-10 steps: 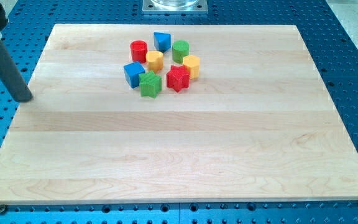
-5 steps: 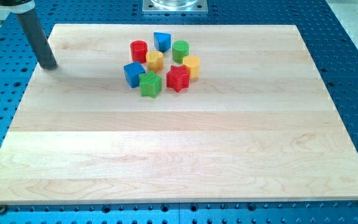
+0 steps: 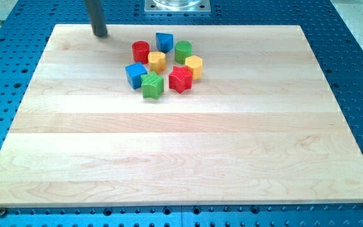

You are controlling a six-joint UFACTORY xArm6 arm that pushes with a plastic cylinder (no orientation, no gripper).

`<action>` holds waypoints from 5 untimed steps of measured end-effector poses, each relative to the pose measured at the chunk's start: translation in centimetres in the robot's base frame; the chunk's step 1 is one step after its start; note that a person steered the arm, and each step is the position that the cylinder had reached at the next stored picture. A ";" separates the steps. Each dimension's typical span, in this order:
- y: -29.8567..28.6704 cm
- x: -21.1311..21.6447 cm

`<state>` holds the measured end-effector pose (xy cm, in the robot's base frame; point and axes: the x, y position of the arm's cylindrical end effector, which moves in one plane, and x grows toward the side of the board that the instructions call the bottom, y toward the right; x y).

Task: Point your arm above the blue triangle

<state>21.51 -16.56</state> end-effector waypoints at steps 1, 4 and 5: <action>8.1 0.1; 14.8 0.3; 13.7 0.8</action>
